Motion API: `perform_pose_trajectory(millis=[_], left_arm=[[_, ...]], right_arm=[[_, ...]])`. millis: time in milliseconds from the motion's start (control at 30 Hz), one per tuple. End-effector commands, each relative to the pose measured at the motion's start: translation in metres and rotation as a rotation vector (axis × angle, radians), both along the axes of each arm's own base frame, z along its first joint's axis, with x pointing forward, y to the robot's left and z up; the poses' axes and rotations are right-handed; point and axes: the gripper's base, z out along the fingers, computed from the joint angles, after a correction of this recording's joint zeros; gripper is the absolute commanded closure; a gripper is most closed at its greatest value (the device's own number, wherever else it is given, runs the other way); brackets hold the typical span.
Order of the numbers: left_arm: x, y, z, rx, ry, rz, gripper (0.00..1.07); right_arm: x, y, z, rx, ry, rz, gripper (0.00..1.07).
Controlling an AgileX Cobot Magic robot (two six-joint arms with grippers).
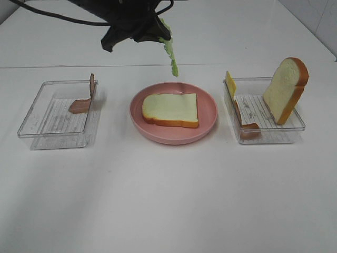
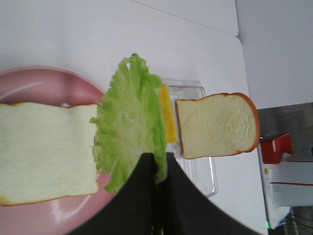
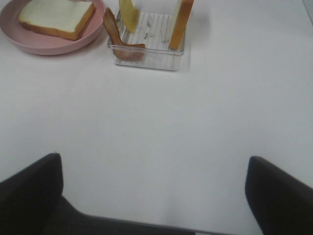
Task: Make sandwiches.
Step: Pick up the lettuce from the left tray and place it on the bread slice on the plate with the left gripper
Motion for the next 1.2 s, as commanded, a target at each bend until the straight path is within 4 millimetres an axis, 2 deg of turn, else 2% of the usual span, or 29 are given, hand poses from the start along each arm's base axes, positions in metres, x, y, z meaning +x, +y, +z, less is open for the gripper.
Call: perform_pose_trajectory(millis=[33,100,133,200,267,300,367,467,500,533,633,733,800,1200], left_arm=[[0.003,-0.01,-0.014,-0.064,0.014,-0.016,1.07],[0.004,-0.013,-0.019,-0.086,0.018,-0.024,1.07],[0.008,-0.017,-0.035,-0.133,0.041,-0.033,1.07],[0.009,-0.019,-0.041,-0.154,0.052,-0.037,1.07],[0.012,-0.026,-0.061,-0.223,0.098,-0.056,1.07],[0.012,-0.026,-0.061,-0.223,0.098,-0.056,1.07],[0.016,-0.03,-0.089,-0.264,0.136,-0.056,1.07],[0.016,-0.03,-0.094,-0.269,0.146,-0.052,1.07],[0.019,-0.027,-0.106,-0.275,0.181,-0.046,1.07],[0.019,-0.024,-0.11,-0.275,0.193,-0.051,1.07],[0.023,-0.013,-0.117,-0.226,0.188,-0.067,1.07],[0.024,-0.01,-0.118,-0.216,0.184,-0.067,1.07],[0.031,0.004,-0.119,-0.207,0.189,-0.042,1.07],[0.029,0.009,-0.126,-0.117,0.22,-0.033,1.07]], right_arm=[[-0.004,0.0,-0.001,0.007,-0.034,-0.001,0.09],[-0.004,0.0,-0.001,0.007,-0.034,-0.001,0.09],[-0.004,0.0,-0.001,0.007,-0.034,-0.001,0.09],[-0.004,0.0,-0.001,0.007,-0.034,-0.001,0.09],[-0.004,0.0,-0.001,0.007,-0.034,-0.001,0.09],[-0.004,0.0,-0.001,0.007,-0.034,-0.001,0.09],[-0.004,0.0,-0.001,0.007,-0.034,-0.001,0.09],[-0.004,0.0,-0.001,0.007,-0.034,-0.001,0.09],[-0.004,0.0,-0.001,0.007,-0.034,-0.001,0.09],[-0.004,0.0,-0.001,0.007,-0.034,-0.001,0.09],[-0.004,0.0,-0.001,0.007,-0.034,-0.001,0.09],[-0.004,0.0,-0.001,0.007,-0.034,-0.001,0.09],[-0.004,0.0,-0.001,0.007,-0.034,-0.001,0.09],[-0.004,0.0,-0.001,0.007,-0.034,-0.001,0.09]])
